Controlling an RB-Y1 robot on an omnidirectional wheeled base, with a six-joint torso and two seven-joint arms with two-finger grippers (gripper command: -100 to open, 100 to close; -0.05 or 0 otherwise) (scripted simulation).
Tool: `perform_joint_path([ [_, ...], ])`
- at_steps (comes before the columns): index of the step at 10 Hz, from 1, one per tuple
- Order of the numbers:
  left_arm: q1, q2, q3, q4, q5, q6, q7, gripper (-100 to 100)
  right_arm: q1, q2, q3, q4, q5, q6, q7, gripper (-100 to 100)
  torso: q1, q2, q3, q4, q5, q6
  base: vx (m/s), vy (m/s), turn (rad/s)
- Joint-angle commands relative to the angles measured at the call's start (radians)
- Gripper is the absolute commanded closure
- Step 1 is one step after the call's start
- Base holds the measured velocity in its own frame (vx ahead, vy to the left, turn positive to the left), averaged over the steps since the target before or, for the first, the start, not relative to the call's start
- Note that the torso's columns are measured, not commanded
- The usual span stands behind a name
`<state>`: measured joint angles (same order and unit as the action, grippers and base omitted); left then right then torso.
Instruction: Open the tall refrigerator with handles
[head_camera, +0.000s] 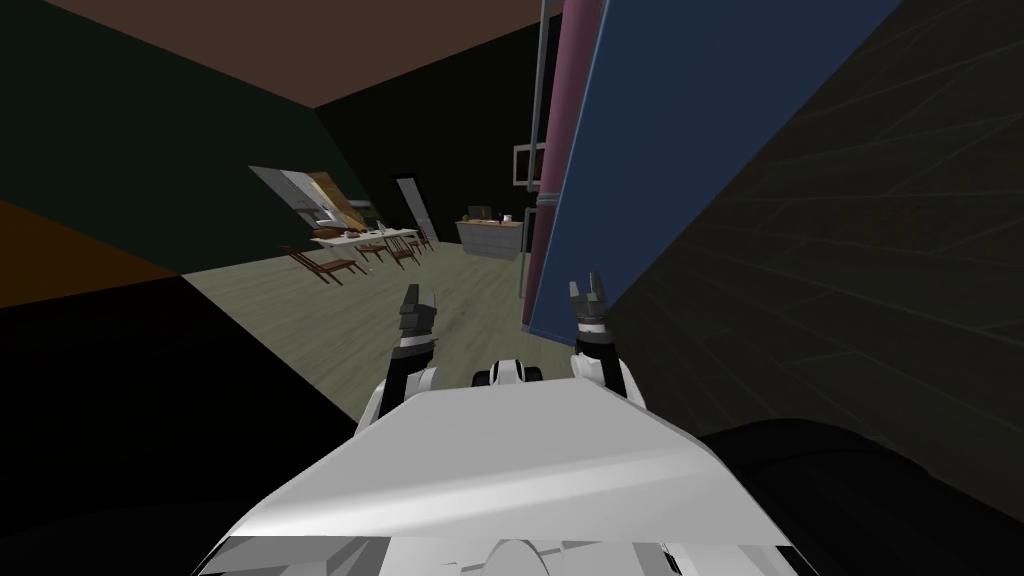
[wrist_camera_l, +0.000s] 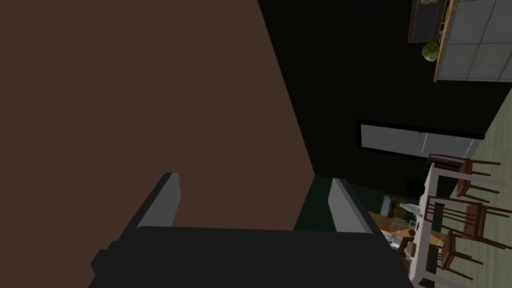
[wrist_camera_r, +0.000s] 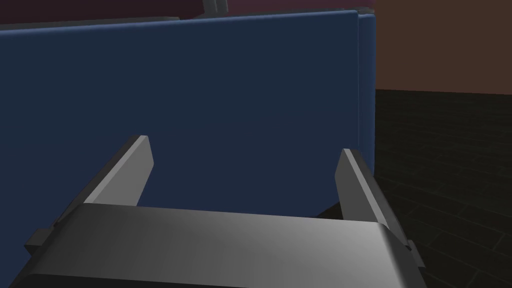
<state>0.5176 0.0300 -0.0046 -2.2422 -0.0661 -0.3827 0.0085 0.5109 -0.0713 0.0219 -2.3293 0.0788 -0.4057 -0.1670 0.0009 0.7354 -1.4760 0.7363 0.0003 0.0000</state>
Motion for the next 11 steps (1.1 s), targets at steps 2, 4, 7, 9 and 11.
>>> perform_joint_path([
  [2, 0.0, 0.0, 0.0, 0.0, 0.0, 0.0, 0.0, 0, 0.061, -0.091, -0.097, -0.025, 0.107, 0.005, -0.048, -100, 0.0, 0.001, -0.001, 0.001, 0.0, 0.0, 0.088, 0.054, -0.02],
  [4, 0.0, 0.0, 0.0, 0.0, 0.0, 0.0, 0.0, 0, 0.083, -0.117, -0.143, -0.033, 0.156, 0.007, -0.066, -100, -0.002, 0.002, 0.0, 0.002, -0.001, 0.0, 0.081, 0.032, -0.009],
  [7, 0.0, 0.0, 0.0, 0.0, 0.0, 0.0, 0.0, 0, 0.133, -0.173, -0.226, -0.053, 0.237, 0.01, -0.106, -100, -0.001, 0.004, 0.001, 0.002, 0.0, 0.0, 0.078, 0.045, -0.016],
  [9, 0.0, 0.0, 0.0, 0.0, 0.0, 0.0, 0.0, 0, 0.16, -0.202, -0.273, -0.063, 0.288, 0.013, -0.128, -100, -0.001, 0.003, 0.0, 0.002, 0.0, 0.0, 0.067, 0.048, -0.014],
  [11, 0.0, 0.0, 0.0, 0.0, 0.0, 0.0, 0.0, 0, 0.189, -0.231, -0.321, -0.073, 0.34, 0.015, -0.151, -100, -0.001, 0.003, 0.0, 0.002, 0.0, 0.0, 0.072, 0.047, -0.018],
])
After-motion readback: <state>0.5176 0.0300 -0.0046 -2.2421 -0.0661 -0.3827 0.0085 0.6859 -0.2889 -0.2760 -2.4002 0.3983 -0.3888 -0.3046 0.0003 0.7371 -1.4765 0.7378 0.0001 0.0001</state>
